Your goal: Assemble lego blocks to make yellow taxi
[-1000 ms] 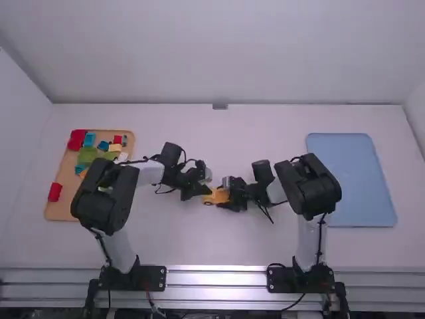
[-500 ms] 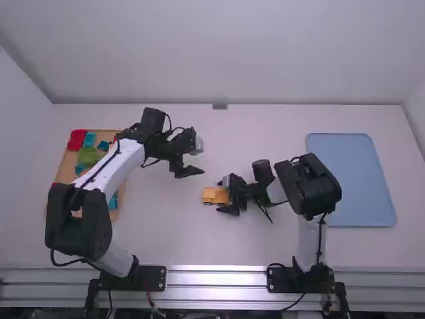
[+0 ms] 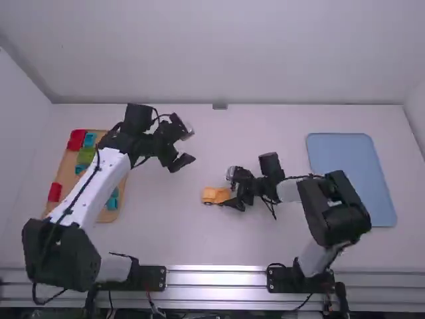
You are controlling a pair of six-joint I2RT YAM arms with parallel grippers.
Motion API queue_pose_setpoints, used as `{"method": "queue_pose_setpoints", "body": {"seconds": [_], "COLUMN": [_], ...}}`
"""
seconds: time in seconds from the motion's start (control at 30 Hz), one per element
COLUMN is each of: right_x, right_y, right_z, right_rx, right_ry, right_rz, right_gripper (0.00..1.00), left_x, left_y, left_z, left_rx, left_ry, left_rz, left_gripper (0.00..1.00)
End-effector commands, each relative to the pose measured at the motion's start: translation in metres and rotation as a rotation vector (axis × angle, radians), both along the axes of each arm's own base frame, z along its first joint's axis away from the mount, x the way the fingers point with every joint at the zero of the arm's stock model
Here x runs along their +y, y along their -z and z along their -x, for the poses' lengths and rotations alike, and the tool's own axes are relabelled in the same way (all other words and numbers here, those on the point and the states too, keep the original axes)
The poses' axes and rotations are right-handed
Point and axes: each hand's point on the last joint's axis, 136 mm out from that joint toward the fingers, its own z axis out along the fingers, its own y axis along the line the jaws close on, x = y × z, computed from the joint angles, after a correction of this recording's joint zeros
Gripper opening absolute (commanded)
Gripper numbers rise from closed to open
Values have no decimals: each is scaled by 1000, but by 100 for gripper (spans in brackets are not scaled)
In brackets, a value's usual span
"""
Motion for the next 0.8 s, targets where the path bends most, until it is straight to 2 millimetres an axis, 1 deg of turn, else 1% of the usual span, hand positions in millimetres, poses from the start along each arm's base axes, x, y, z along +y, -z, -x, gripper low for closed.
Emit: {"method": "queue_pose_setpoints", "body": {"seconds": [0.0, 0.03, 0.07, 0.1, 0.13, 0.23, 0.27, 0.37, 0.4, 0.5, 0.53, 0.57, 0.6, 0.67, 0.7, 0.73, 0.77], "right_x": [-9, -11, -14, -15, -16, -15, -15, -10, -10, -7, -7, -7, -6, -5, -5, -4, -5], "right_y": [-24, -29, -37, -40, -46, -57, -57, -65, -66, -65, -65, -64, -64, -64, -63, -64, -64], "right_z": [-11, -10, -8, -7, -5, -2, -1, -1, -1, -1, -2, -3, -3, -4, -3, -3, -4], "right_rx": [-116, -125, -142, -148, -165, -209, -211, -247, -250, -280, -281, -289, -288, -293, -295, -297, -300], "right_ry": [12, 9, 6, 4, -1, -24, -24, -37, -38, -47, -46, -44, -42, -39, -41, -43, -43], "right_rz": [32, 32, 33, 35, 38, 41, 41, 30, 32, 55, 57, 66, 67, 75, 77, 76, 77], "right_gripper": [99, 99, 99, 99, 99, 99, 99, 99, 99, 99, 99, 99, 99, 99, 99, 99, 99], "left_x": [40, 51, 70, 78, 92, 111, 112, 144, 148, 180, 182, 195, 205, 216, 228, 233, 233], "left_y": [-25, -31, -40, -44, -51, -67, -68, -78, -78, -80, -81, -80, -79, -76, -71, -67, -66], "left_z": [-8, -9, -8, -7, -3, 10, 10, 27, 29, 42, 42, 46, 51, 55, 60, 60, 58], "left_rx": [19, 13, -8, -18, -30, -29, -28, 42, 50, 133, 135, 169, 197, 234, 277, 323, 346], "left_ry": [-377, -472, -611, -664, -770, -955, -964, -1218, -1245, -1448, -1455, -1520, -1574, -1632, -1695, -1707, -1694], "left_rz": [20, 23, 19, 17, 26, 90, 94, 160, 163, 199, 200, 209, 210, 205, 196, 188, 185], "left_gripper": [99, 99, 99, 99, 99, 99, 99, 99, 99, 99, 99, 99, 99, 99, 99, 99, 99]}}
